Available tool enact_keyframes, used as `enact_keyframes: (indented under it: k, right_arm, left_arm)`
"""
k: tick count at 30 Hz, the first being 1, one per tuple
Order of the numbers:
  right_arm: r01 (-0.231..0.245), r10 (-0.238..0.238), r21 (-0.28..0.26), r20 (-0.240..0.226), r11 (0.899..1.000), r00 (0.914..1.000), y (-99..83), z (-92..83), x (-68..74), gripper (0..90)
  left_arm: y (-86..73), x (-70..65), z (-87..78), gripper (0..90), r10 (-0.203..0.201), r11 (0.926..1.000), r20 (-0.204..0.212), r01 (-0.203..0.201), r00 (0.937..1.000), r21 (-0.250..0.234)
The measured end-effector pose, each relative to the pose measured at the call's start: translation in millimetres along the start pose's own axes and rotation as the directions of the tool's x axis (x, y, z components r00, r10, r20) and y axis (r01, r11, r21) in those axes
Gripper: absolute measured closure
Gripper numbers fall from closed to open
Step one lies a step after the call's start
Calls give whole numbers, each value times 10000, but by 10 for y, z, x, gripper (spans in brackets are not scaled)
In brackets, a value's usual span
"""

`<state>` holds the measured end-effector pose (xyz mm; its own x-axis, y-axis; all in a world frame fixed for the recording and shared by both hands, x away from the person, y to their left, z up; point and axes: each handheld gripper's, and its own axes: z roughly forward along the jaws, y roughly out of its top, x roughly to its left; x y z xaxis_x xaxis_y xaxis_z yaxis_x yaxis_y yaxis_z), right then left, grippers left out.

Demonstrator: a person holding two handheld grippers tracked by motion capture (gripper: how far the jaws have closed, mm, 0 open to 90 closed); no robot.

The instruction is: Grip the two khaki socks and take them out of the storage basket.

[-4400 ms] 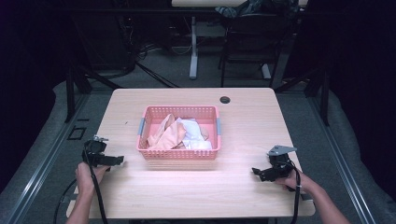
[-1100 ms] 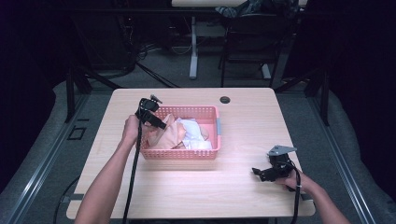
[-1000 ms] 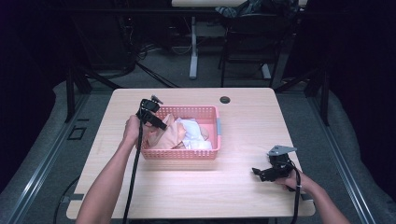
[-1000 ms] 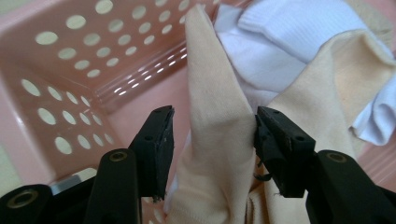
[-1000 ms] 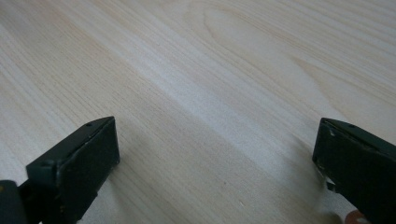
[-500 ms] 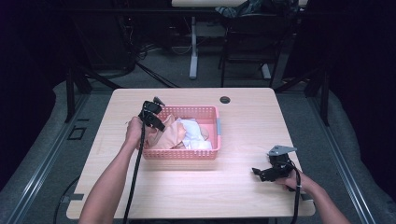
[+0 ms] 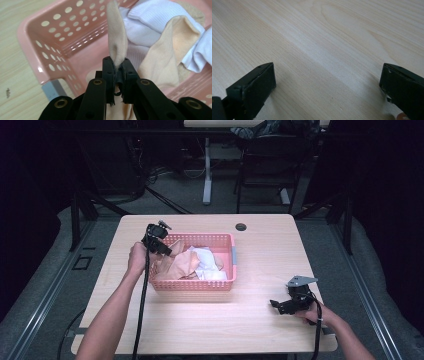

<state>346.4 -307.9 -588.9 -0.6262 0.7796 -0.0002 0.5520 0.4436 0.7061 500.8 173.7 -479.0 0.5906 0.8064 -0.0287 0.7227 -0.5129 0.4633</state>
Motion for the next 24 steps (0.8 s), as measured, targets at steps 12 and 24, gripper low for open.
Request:
enact_keyframes:
  k: [12,24]
  right_arm:
    - [1,-1,4,0,10000,10000,0,0,0,0]
    - [-9,9,7,3,10000,10000,0,-1,1,0]
  left_arm:
    - [111,-64,-303,839,283,9986,-246,-294,9993,-431]
    - [216,-141,-552,840,628,9953,-336,-651,9975,-712]
